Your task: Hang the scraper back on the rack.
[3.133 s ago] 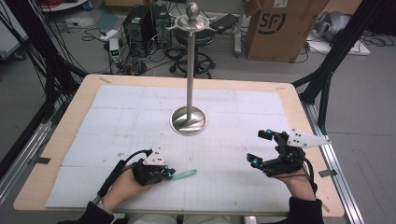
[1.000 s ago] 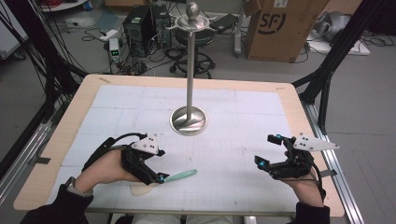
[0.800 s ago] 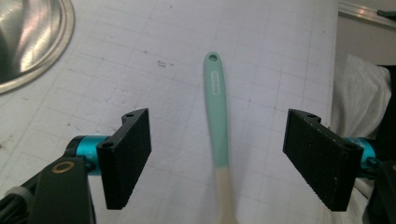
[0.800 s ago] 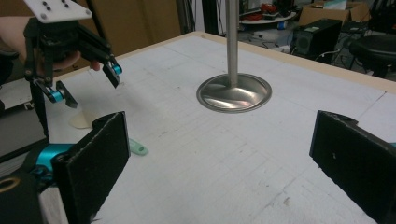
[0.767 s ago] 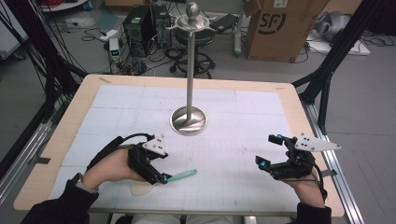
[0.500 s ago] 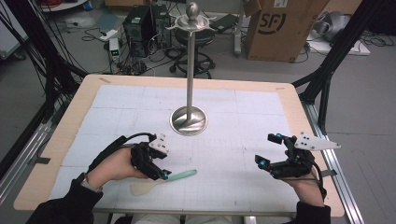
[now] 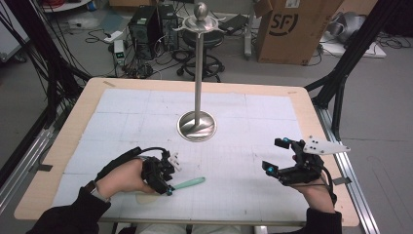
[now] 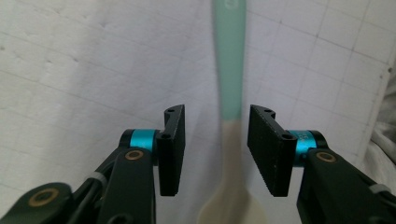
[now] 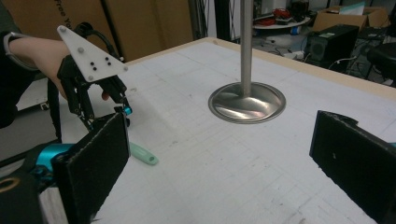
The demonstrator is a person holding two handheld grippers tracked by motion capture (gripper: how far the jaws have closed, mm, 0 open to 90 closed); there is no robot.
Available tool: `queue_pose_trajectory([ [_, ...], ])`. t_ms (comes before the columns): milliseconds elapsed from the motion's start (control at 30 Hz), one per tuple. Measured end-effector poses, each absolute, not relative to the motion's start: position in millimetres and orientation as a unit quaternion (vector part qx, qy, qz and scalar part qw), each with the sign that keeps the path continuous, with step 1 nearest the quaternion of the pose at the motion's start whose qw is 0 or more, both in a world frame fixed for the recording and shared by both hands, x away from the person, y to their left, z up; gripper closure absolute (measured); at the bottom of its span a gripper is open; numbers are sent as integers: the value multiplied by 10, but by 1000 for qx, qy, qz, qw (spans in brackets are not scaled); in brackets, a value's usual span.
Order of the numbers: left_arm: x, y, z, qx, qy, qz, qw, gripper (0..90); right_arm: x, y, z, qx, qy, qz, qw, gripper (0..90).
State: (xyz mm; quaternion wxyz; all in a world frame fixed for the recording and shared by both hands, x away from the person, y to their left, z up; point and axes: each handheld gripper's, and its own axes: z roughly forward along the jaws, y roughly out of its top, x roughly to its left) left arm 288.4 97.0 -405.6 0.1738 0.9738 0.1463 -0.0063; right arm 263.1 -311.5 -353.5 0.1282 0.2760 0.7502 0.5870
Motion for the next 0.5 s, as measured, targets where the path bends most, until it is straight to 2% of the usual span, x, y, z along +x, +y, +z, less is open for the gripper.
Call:
queue_pose_trajectory([
  [167,2840,939,-4088,978,134,-9,158,665,2638,-3122,-3549,277,750,588,126,38],
  [500,2804,868,-4076,984,129,13,121,728,2635,-3134,-3559,278,749,588,126,38],
])
